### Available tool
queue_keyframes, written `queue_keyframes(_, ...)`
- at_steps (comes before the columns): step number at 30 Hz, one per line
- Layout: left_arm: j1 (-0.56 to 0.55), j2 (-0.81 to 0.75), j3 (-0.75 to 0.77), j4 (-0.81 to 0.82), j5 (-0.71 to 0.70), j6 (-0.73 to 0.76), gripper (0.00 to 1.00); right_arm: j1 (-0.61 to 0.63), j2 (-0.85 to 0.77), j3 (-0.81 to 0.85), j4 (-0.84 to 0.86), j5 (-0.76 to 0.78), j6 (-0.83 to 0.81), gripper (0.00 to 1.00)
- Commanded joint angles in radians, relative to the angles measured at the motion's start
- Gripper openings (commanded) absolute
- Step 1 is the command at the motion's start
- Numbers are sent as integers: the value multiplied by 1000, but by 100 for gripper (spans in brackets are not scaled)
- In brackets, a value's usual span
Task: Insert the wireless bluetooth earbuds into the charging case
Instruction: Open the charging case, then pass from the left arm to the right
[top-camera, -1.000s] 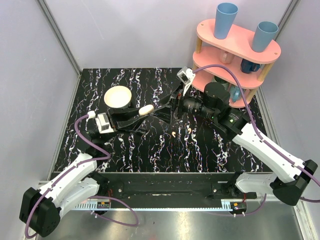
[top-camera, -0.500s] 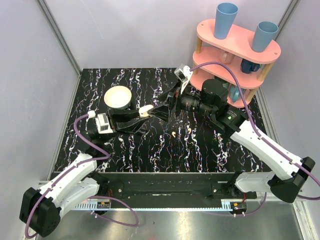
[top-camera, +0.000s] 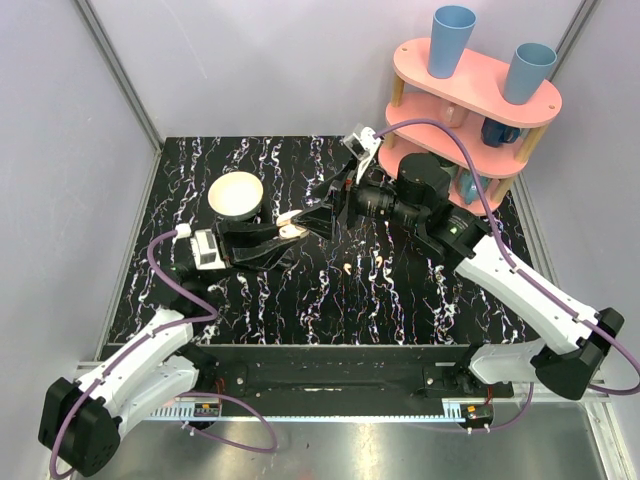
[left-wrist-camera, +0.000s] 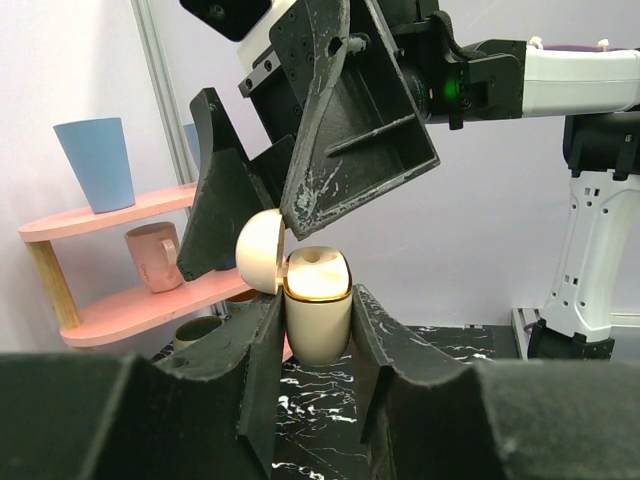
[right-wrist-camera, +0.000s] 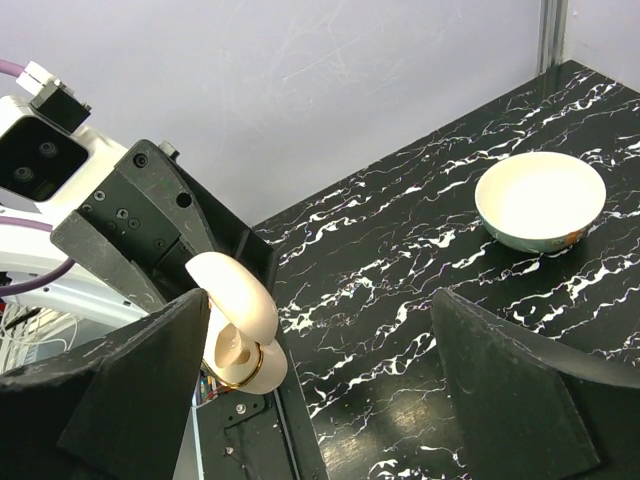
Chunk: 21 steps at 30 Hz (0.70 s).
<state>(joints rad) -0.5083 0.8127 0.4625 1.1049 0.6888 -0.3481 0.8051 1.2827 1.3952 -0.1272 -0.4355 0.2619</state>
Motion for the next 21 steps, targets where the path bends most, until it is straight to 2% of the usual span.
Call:
queue_keyframes(1,-2,-17,-4,81,17,-15,0,6,10,48,14,21,-15,97)
queue_keyframes(13,-3,-7,-45,79,-74,-35,0,6,-9,71,27,-69,-18,98)
queue_keyframes(20,-2,0,-45,81,-89,-43,0,5,-28,59,21,-48,-33,98)
queue_keyframes(21,-2,-1,-45,79,-89,-42,0,6,-36,47,21,7,-32,98)
